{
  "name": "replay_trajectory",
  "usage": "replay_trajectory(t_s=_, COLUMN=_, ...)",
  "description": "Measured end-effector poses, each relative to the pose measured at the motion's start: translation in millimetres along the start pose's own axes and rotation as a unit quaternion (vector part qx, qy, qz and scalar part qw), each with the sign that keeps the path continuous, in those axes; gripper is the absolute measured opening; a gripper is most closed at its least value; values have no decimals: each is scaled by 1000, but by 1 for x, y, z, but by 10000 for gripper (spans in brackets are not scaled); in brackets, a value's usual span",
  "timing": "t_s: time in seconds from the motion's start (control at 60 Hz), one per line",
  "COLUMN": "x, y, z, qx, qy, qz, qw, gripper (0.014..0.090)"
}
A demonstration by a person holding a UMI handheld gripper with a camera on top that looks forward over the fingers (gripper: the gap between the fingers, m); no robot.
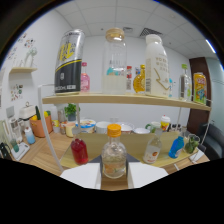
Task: Make me a cup of Mount Fuji.
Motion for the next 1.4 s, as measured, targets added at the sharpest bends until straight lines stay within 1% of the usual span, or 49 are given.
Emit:
replay_trajectory(t_s=0.05, x=-7, y=4, z=-13, qx=-6, qy=-13, qz=11, qw=1000, gripper=352)
replay_trajectory(t_s=0.1, x=-10, y=13, z=-24, qx=-9, qy=-18, qz=20, qw=1000, gripper=352)
replay_trajectory(t_s=0.25, x=-24, y=60, z=-48, qx=-48, qy=-40, qz=56, qw=997, gripper=351)
replay_trajectory(t_s=0.35, x=-30, y=84, z=-53, qx=-73, qy=-60, qz=135, qw=986, gripper=351)
replay_trajectory(t_s=0.433, x=-28, y=95, z=-51, qx=-82, qy=-70, qz=232, qw=967, gripper=352)
replay_trajectory(t_s=0.533, x=-28, y=91, z=-48, qx=-86, qy=-91, qz=372, qw=920, gripper=352)
replay_trajectory(t_s=0.65, x=-20, y=91, z=-42, qx=-71, qy=-110, qz=497, qw=858, gripper=352)
replay_trajectory(t_s=0.667, x=-20, y=86, z=-41, qx=-75, qy=-113, qz=517, qw=845, gripper=353)
replay_trajectory(t_s=0.8, x=-10, y=81, z=-33, qx=-50, qy=-127, qz=638, qw=758, gripper=351)
replay_trajectory(t_s=0.817, x=-8, y=78, z=-34, qx=-51, qy=-131, qz=653, qw=744, gripper=351)
replay_trajectory(t_s=0.933, x=1, y=74, z=-27, qx=-28, qy=-143, qz=746, qw=649, gripper=349)
replay_trajectory(t_s=1.017, x=6, y=72, z=-24, qx=-21, qy=-158, qz=795, qw=585, gripper=350)
replay_trajectory(t_s=1.1, x=8, y=72, z=-22, qx=-19, qy=-168, qz=826, qw=538, gripper=350)
replay_trajectory(t_s=1.15, x=11, y=70, z=-23, qx=-20, qy=-171, qz=835, qw=522, gripper=351)
replay_trajectory(t_s=1.183, x=10, y=72, z=-21, qx=-20, qy=-177, qz=835, qw=521, gripper=351)
replay_trajectory(t_s=1.283, x=11, y=73, z=-21, qx=-24, qy=-175, qz=841, qw=512, gripper=351)
replay_trajectory(t_s=1.4, x=9, y=69, z=-25, qx=-24, qy=-172, qz=830, qw=529, gripper=351)
